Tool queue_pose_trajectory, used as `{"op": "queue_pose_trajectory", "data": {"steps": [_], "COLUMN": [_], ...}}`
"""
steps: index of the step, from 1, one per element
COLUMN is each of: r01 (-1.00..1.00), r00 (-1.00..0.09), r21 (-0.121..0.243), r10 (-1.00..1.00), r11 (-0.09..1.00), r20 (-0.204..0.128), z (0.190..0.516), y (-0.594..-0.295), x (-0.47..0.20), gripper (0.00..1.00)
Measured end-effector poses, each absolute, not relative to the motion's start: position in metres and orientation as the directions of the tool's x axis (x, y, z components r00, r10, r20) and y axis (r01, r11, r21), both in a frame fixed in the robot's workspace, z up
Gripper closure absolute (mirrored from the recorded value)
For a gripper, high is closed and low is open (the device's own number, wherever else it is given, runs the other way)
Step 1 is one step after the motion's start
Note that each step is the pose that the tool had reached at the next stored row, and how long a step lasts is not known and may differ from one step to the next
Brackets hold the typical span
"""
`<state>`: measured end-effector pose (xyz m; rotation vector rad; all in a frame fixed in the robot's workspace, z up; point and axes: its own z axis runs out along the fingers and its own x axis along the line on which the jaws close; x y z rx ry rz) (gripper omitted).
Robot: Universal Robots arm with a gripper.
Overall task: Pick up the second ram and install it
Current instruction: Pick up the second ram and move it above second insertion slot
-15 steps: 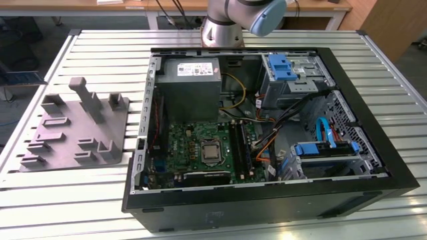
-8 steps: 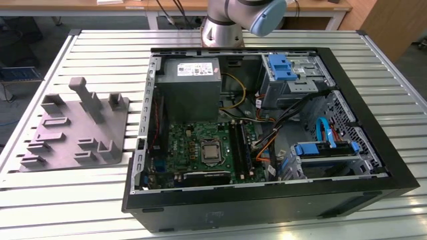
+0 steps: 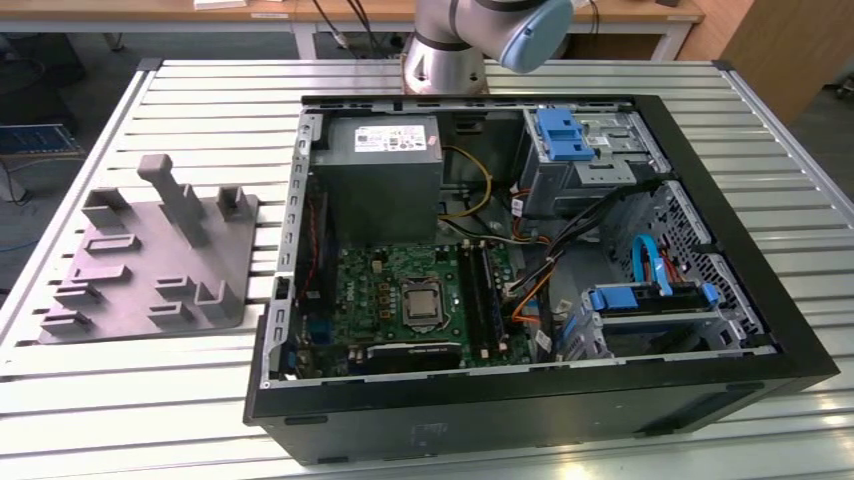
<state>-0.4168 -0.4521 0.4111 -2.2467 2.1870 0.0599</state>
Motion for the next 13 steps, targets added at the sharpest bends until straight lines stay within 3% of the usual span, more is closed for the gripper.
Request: {"op": "queue_pose_trajectory", "data": {"steps": [13], "r01": [-0.999], "r00": [0.026], "r21": [0.023], "r10": [-0.999], "r11": [-0.027], "r20": [-0.032], "z": [0.411], "y": [-0.452], "x": [-0.406], "gripper": [0.86]}}
